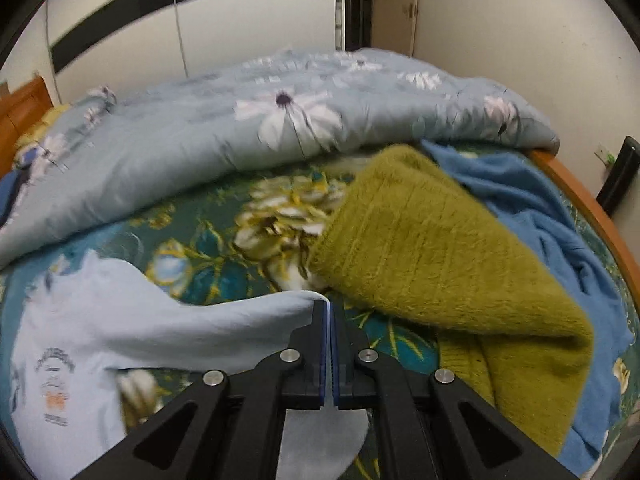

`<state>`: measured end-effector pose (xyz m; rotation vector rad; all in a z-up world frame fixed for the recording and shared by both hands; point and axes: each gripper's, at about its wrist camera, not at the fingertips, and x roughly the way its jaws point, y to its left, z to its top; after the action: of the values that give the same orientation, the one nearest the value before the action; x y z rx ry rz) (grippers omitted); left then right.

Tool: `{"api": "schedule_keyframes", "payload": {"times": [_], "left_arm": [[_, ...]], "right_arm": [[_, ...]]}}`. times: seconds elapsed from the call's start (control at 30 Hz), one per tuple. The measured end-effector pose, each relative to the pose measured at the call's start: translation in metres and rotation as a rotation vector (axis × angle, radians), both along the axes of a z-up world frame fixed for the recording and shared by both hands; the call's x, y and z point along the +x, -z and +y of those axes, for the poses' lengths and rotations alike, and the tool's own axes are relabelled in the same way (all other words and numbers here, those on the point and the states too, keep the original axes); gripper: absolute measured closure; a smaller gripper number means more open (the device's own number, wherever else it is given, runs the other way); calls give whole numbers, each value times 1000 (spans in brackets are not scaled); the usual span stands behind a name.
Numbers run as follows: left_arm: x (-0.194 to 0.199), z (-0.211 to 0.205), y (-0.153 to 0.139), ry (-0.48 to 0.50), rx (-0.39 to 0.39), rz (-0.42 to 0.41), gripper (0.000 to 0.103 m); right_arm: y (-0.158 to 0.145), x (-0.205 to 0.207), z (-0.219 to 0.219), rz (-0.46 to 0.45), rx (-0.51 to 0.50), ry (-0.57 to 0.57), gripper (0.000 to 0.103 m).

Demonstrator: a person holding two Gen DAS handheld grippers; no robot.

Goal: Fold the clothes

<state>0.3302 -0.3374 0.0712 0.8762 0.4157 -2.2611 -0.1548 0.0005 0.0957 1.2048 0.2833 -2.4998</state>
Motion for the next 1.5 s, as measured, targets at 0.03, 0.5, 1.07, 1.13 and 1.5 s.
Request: {"api": "schedule_keyframes", "payload": {"times": [0.03,0.5,1.07,1.13,1.5], "left_arm": [[2,-1,2,-4,4,-4,63],[28,15,35,82,117,-29,63],[72,10,18,50,-55,-109,100],[88,-11,7,2,-108,-134,100],[115,-120,53,-140,6,-225,96]], "right_arm": [[5,-2,-3,-5,13,2,101],[-37,61,2,152,-74,-62,52],[-36,182,-57,148,-132,-327,51],[-38,191,-61,163,-119,-345,51],[-11,204,-80,76,-90,-370,51]]}}
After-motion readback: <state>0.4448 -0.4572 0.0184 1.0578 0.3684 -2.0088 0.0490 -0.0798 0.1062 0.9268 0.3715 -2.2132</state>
